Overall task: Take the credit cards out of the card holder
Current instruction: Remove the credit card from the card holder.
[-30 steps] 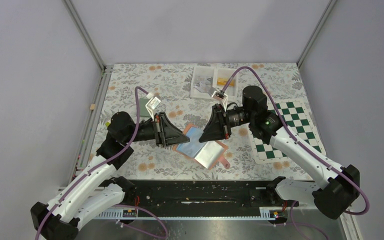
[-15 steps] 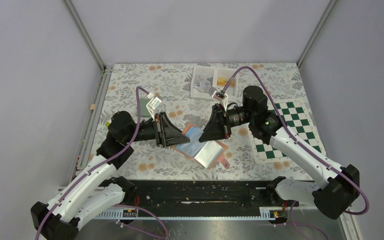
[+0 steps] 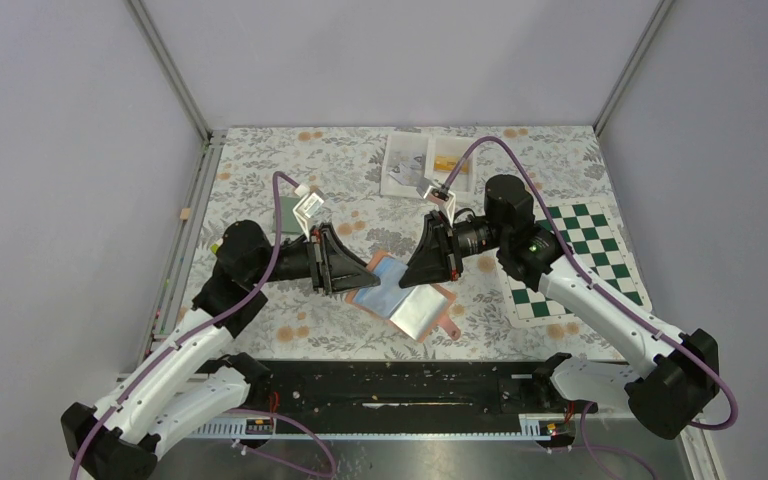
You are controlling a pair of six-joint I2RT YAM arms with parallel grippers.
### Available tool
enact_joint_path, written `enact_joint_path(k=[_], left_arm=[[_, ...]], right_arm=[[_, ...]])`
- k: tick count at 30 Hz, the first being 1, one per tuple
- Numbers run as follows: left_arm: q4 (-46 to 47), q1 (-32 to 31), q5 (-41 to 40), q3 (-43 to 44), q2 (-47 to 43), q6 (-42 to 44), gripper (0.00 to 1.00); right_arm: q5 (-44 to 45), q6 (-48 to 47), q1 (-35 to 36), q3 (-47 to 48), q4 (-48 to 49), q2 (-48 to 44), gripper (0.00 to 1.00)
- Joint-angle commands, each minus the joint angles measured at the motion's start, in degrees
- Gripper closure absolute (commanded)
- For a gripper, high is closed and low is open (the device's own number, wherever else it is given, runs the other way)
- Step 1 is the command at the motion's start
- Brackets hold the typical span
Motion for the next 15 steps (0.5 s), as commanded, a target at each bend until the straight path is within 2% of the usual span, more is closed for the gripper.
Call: enact_joint_path(k=[1, 15], left_arm=[[1.2, 0.0, 2.0, 2.7, -0.2, 1.1, 0.74], [0.7, 0.0, 1.8, 2.8, 0.0, 1.1, 0.90]], right_arm=[[-1.3, 1.1, -0.3, 0.7, 3.5, -1.0, 1.00], [-2.7, 1.8, -0.2, 0.1, 5.2, -1.4, 1.00]])
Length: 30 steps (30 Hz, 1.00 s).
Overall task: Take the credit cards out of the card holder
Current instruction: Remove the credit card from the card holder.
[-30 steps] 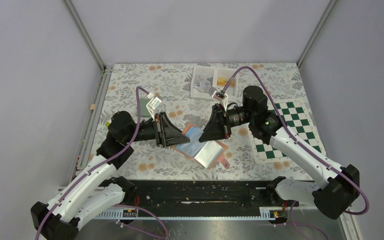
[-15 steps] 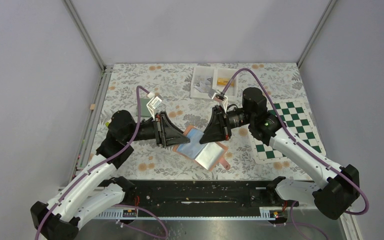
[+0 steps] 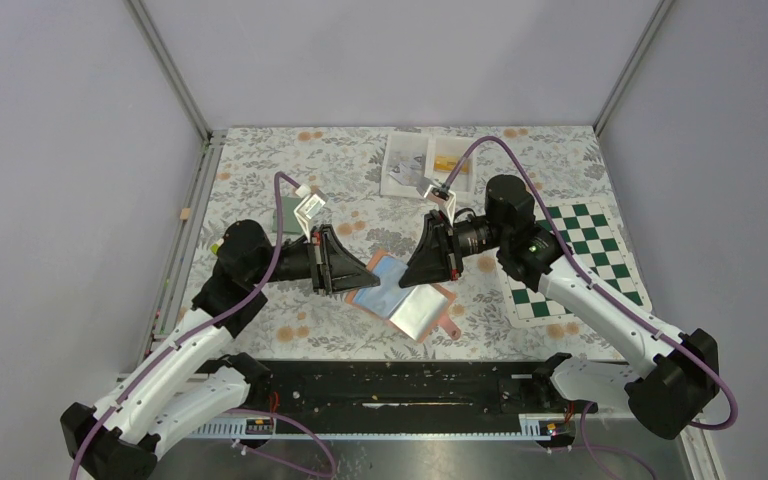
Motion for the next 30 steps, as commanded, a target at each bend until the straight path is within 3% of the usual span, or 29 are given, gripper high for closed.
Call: enact_joint_path(k=[1, 3, 7, 30], left_arm=[[2.6, 0.0, 1.8, 2.4, 0.0, -0.9, 0.90], [4.8, 0.0, 2.7, 2.1, 0.1, -2.8, 0.89], [4.1, 0.0, 3.4, 2.6, 0.6, -2.6, 0.77], [1.5, 0.0, 2.6, 2.9, 0.4, -0.5, 0.72]], right_arm=[[-2.4, 0.2, -0.2, 0.2, 3.5, -1.4, 1.00], [-2.7, 0.1, -0.2, 0.2, 3.5, -1.5, 1.00], [-2.8, 0.1, -0.2, 0.3, 3.5, -1.5, 1.00], [-3.4, 0.2, -0.2, 0.0, 3.8, -1.9, 1.00]])
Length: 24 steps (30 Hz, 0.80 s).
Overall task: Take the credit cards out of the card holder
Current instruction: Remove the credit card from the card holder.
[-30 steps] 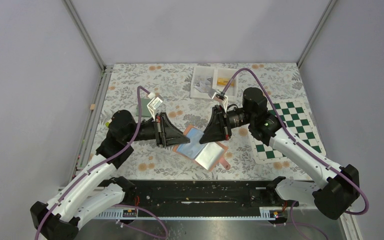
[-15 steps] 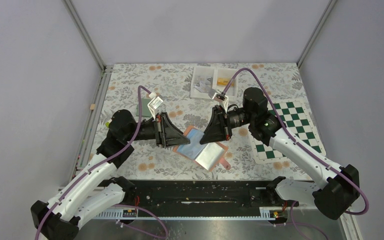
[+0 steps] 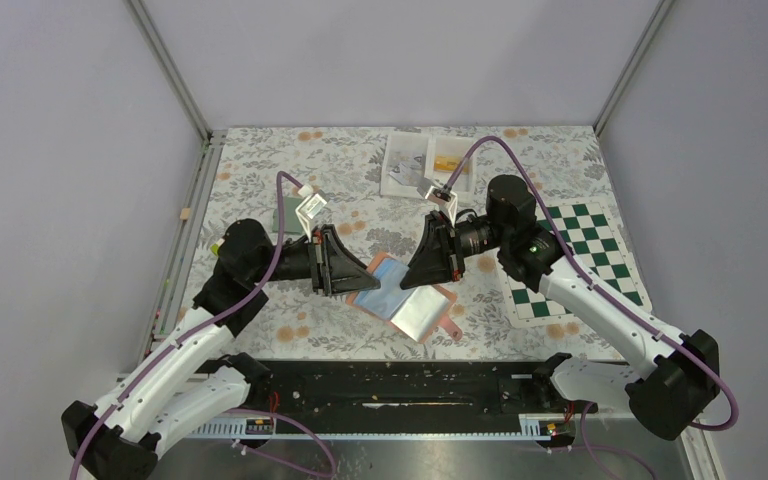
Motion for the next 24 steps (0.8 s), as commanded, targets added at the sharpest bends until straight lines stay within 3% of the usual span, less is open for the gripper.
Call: enact_joint_path(k=[1, 11, 19, 24], left_arm=[[0.5, 0.0, 0.9, 2.9, -0.1, 1.1, 0.72], [0.2, 0.0, 0.9, 3.6, 0.4, 1.1, 0.67], [-1.5, 0.0, 1.1, 3.4, 0.3, 2.8, 0.76], [-1.4, 0.0, 1.3, 3.6, 0.4, 2.9, 0.75]], right_arm=[[-2.0, 0.1, -0.2, 0.0, 2.7, -1.8, 1.00], [-2.3, 0.0, -0.2, -0.3, 2.5, -2.2, 1.00], [-2.0, 0.3, -0.3, -0.2, 2.9, -1.9, 1.00], [-1.5, 0.7, -0.2, 0.1, 3.2, -1.6, 1.00]])
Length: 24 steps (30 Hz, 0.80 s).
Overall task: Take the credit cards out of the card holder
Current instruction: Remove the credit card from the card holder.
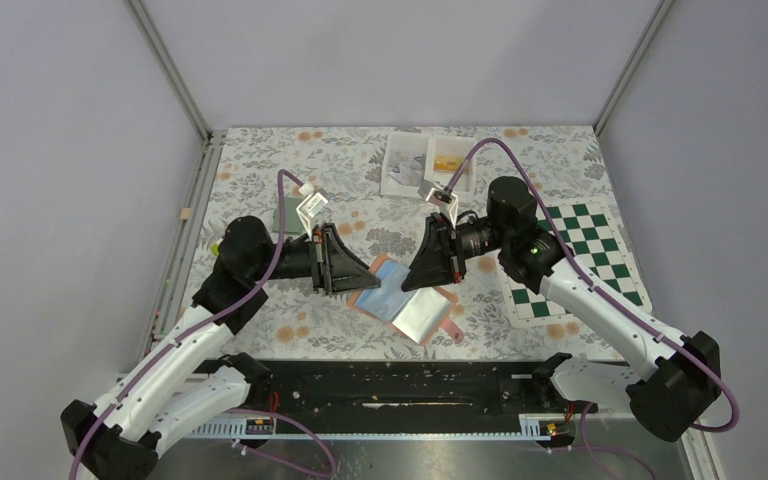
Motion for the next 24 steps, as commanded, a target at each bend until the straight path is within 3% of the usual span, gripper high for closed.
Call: enact_joint_path(k=[1, 8, 15, 24], left_arm=[[0.7, 0.0, 1.3, 2.2, -0.2, 1.4, 0.74], [0.6, 0.0, 1.8, 1.6, -0.2, 1.6, 0.75], [1.4, 0.1, 1.5, 1.3, -0.6, 1.0, 1.00], [4.2, 0.0, 1.5, 0.1, -1.3, -1.4, 1.00]], right_arm=[[-0.9, 0.9, -0.3, 0.8, 3.4, -1.0, 1.00], [-1.4, 3.7, -0.2, -0.1, 7.8, -0.4, 1.00], [-2.3, 4.5, -0.2, -0.7, 9.0, -0.5, 1.00], [-1.3, 4.8, -0.2, -0.7, 9.2, -0.5, 0.95]])
